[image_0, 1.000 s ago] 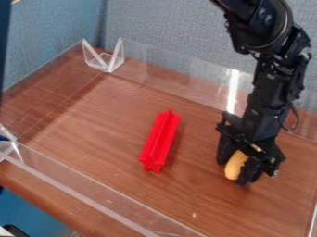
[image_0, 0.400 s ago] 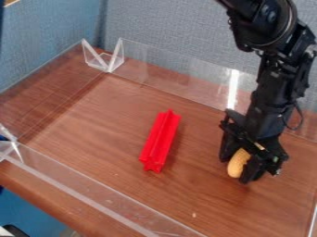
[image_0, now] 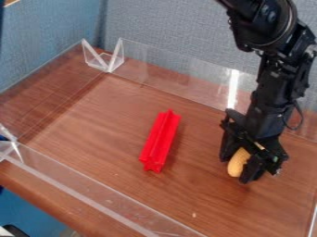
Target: Push the yellow object to the left side of the table
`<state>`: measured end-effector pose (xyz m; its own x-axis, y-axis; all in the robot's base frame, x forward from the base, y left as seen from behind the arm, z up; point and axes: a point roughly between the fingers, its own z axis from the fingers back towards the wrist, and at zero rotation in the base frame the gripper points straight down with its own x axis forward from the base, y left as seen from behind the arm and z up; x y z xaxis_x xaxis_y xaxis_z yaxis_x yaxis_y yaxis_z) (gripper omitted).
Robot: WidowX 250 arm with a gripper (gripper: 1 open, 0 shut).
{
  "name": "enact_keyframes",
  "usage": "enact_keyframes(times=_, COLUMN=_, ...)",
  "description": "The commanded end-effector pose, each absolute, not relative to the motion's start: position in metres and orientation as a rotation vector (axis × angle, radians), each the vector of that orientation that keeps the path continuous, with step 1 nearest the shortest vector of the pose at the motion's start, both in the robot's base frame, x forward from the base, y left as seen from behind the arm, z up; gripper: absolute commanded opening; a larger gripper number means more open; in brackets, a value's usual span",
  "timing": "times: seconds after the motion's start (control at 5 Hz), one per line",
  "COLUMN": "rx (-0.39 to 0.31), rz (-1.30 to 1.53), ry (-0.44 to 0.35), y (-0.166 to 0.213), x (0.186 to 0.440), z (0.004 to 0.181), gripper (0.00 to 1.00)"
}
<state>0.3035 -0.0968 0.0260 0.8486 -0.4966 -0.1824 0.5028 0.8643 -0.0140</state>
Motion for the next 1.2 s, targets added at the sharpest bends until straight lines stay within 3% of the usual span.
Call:
enact_keyframes(times=0.0, rx=0.036, rz=-0.560, ry=0.100, y=-0.102, x=0.311, z=0.049, gripper=0.00)
enact_keyframes(times=1.0, rx=0.037, rz=-0.544, ry=0.044, y=-0.084, x=0.300, z=0.075, gripper=0.00)
